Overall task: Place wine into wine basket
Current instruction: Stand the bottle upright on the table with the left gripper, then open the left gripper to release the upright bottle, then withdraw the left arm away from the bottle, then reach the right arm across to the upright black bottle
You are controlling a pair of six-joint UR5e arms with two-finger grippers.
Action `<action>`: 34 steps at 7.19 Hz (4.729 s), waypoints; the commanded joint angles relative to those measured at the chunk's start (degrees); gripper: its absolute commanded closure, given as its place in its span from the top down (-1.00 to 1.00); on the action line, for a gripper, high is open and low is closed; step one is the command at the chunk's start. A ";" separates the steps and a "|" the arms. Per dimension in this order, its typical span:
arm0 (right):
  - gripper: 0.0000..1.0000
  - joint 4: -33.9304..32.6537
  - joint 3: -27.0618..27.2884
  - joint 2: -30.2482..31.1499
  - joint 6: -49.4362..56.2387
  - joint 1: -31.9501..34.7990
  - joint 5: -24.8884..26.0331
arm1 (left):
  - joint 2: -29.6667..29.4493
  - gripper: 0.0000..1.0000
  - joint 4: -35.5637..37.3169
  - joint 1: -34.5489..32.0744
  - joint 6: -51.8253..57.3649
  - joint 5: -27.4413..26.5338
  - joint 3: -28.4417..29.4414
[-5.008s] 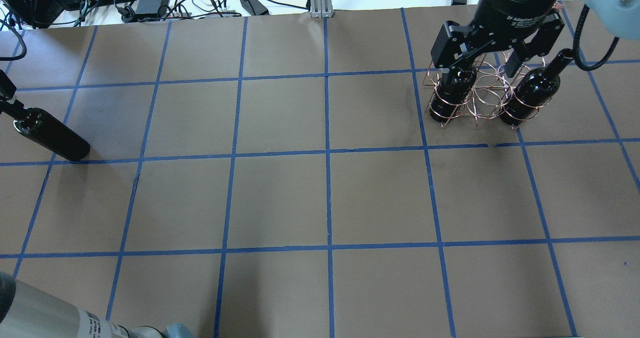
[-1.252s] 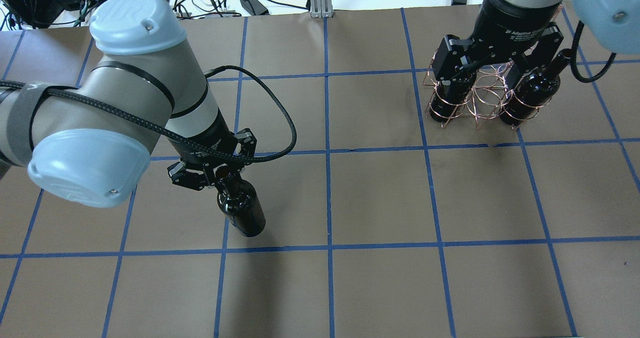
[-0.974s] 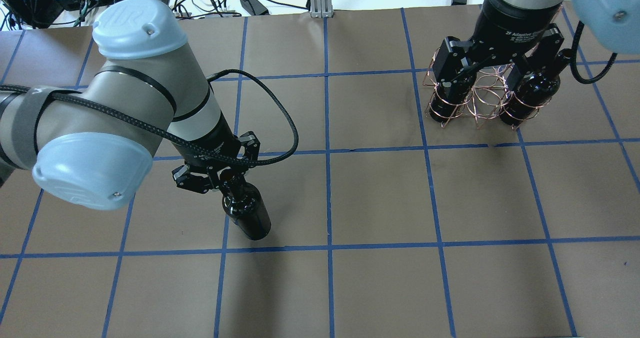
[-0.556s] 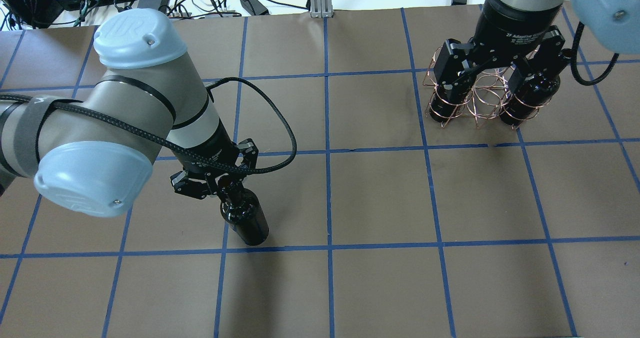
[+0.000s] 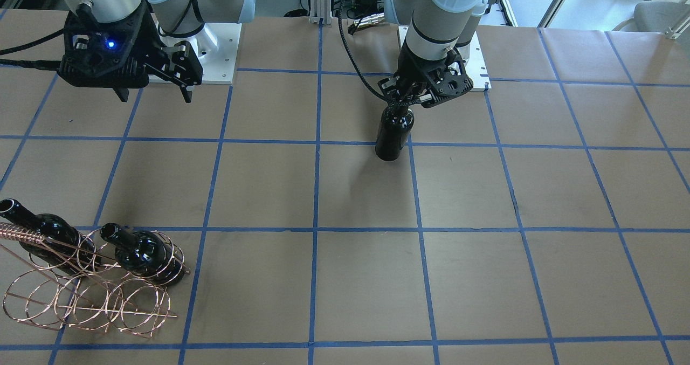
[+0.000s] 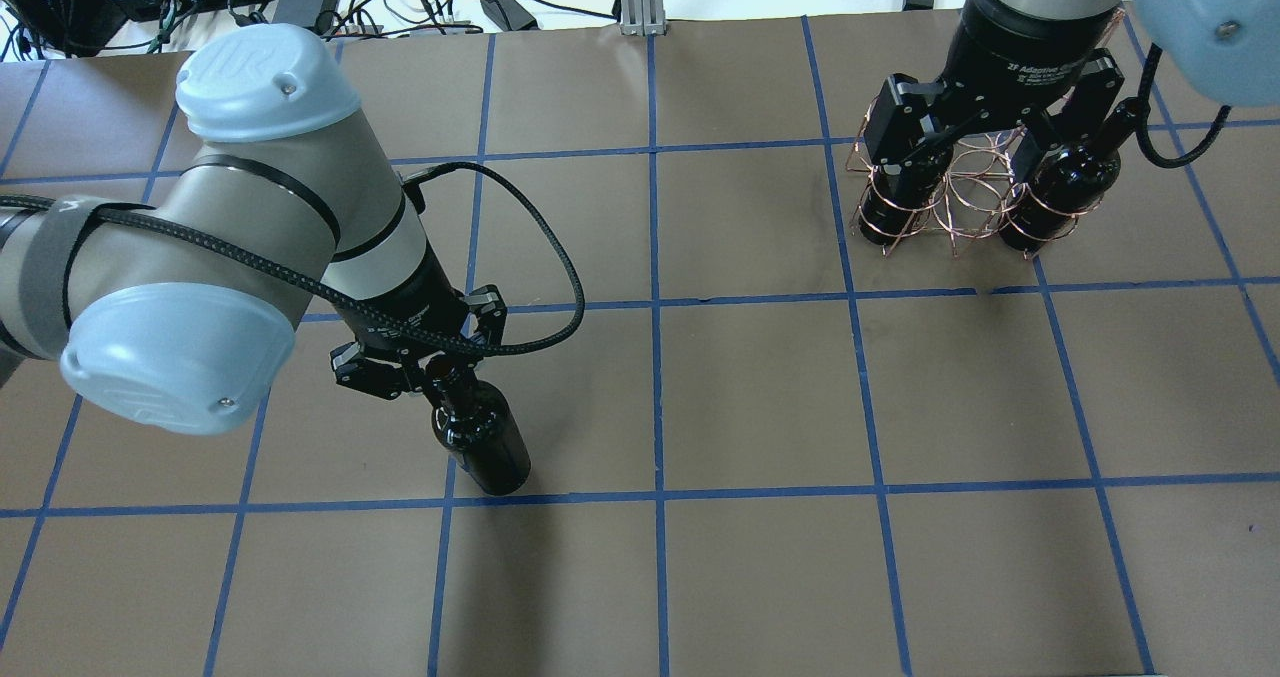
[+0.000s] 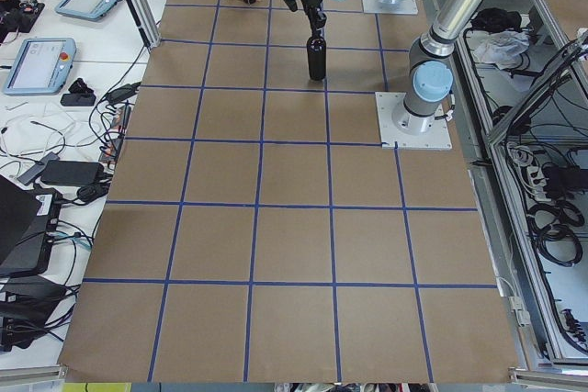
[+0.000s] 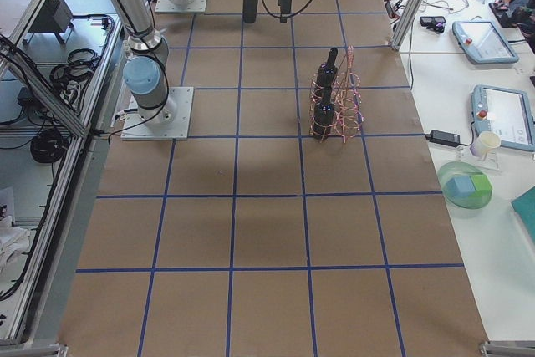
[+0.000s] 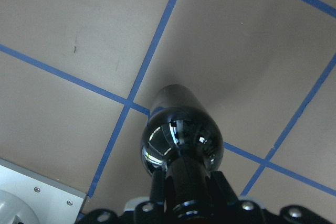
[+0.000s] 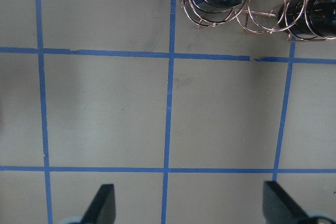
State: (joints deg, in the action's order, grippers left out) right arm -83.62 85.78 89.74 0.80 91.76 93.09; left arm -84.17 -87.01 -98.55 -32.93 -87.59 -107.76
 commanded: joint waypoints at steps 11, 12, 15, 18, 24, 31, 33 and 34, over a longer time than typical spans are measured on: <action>1.00 -2.06 0.00 -0.43 0.86 -0.09 -0.45 | 0.50 -0.66 0.79 2.40 6.38 0.40 -1.75; 1.00 -1.98 0.00 -0.27 1.04 -0.09 0.50 | 0.33 -0.61 0.61 2.83 6.65 0.66 -1.75; 1.00 -1.98 0.00 0.09 1.04 -0.09 0.16 | 0.33 -0.05 0.09 2.84 7.09 0.58 -1.75; 1.00 -1.98 0.09 0.09 0.17 0.00 0.24 | 0.33 0.03 -1.06 2.84 6.82 0.67 -1.49; 1.00 -2.07 0.09 -0.70 0.16 0.00 0.69 | -1.78 0.60 -1.75 10.18 21.87 0.05 11.06; 1.00 -4.88 -0.79 -1.75 -4.71 11.64 4.82 | -3.71 0.99 -3.08 39.91 63.49 0.32 16.53; 1.00 -5.14 -3.76 -2.99 -11.67 18.16 -0.32 | -4.85 1.00 -3.08 43.52 67.47 0.58 16.45; 1.00 -4.71 -4.56 -3.77 -17.53 21.76 -0.97 | -4.86 1.00 -3.60 43.53 67.38 0.58 15.92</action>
State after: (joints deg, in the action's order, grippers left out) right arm -88.60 82.55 86.78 -10.91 109.34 94.11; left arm -88.80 -90.22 -55.73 33.95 -87.06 -91.45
